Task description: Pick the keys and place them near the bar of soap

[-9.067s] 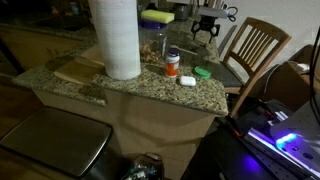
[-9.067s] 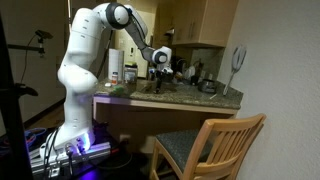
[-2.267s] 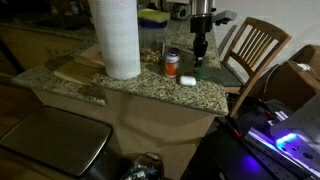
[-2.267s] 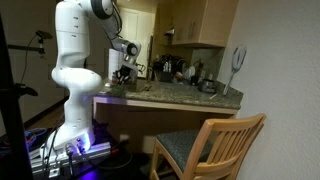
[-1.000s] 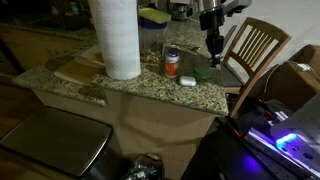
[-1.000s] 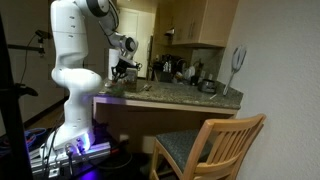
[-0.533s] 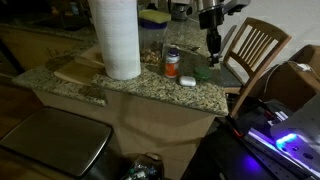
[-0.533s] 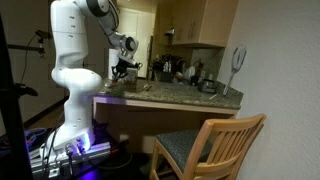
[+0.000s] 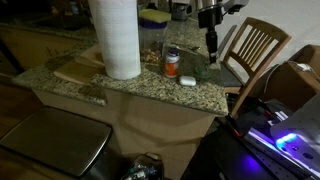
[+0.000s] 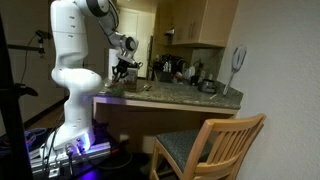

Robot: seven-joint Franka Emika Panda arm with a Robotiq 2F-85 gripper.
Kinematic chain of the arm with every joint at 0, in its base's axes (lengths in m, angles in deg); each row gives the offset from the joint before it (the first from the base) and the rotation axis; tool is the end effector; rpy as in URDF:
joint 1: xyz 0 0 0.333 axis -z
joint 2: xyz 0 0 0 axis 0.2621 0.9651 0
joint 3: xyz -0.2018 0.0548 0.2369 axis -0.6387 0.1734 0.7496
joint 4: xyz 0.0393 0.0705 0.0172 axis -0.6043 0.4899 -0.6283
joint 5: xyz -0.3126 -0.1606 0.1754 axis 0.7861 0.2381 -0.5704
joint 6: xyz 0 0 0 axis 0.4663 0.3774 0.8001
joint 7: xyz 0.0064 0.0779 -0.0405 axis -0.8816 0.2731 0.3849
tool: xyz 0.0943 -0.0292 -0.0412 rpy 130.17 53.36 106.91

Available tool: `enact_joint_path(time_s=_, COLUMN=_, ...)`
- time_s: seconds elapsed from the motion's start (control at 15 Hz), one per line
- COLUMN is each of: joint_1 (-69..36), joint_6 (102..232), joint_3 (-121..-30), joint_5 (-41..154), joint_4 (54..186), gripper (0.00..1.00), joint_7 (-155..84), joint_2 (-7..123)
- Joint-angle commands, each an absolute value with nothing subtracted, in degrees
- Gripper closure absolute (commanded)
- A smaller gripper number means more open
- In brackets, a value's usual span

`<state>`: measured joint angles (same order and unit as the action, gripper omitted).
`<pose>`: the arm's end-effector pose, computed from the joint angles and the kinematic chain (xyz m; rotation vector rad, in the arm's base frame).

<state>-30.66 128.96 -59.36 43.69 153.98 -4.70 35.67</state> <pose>0.3994 0.2291 0.3956 -2.6695 -1.2477 0.6306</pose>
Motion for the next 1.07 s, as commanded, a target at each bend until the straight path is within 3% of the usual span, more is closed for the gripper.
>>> enact_joint_path(time_s=0.0, joint_1=-30.4, joint_6=129.3, joint_3=-58.9, joint_5=44.3, joint_4=154.1, gripper=0.45, joint_7=-7.7, joint_2=34.9)
enact_joint_path(time_s=0.4, joint_1=-30.4, joint_6=131.4, joint_3=-58.8, joint_5=44.2, joint_4=154.6, gripper=0.03, joint_7=-11.6, joint_2=34.7)
enact_joint_path(time_s=0.67, joint_1=-30.4, joint_6=135.4, joint_3=-58.8, joint_5=43.2, joint_4=155.2, gripper=0.0, joint_7=-12.2, joint_2=34.4)
enact_joint_path(time_s=1.0, joint_1=-30.3, joint_6=153.2, joint_3=-58.7, joint_5=41.3, joint_4=157.3, gripper=0.0, joint_7=-18.6, joint_2=34.3)
